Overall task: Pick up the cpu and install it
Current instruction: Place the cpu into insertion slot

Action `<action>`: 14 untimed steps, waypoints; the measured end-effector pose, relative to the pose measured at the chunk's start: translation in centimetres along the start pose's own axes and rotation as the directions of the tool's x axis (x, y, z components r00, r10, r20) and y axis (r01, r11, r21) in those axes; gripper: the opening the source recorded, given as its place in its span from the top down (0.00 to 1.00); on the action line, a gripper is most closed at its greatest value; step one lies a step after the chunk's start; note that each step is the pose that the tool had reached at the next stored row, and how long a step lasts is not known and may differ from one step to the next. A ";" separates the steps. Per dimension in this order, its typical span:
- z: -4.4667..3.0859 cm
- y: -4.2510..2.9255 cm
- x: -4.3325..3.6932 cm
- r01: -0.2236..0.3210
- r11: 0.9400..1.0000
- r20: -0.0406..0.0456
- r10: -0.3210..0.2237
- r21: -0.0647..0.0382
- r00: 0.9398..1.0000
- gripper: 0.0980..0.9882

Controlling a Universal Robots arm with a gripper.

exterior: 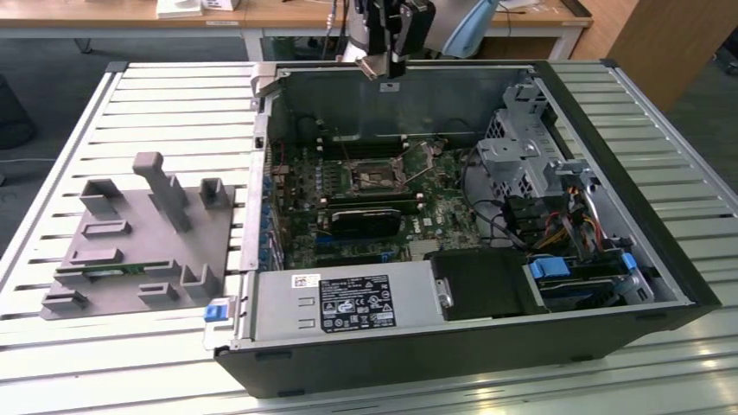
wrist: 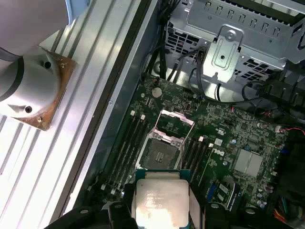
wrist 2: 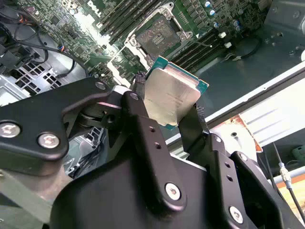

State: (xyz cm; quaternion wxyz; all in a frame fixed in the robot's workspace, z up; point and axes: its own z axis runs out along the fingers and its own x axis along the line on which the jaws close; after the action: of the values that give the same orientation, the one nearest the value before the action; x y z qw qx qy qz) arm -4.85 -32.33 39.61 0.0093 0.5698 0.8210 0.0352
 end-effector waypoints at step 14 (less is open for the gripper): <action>0.09 0.00 0.00 -0.002 1.000 0.004 0.002 0.001 1.000 0.51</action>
State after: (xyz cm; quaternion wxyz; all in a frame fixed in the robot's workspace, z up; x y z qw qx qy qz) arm -4.84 -32.32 39.52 0.0105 0.5707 0.8204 0.0335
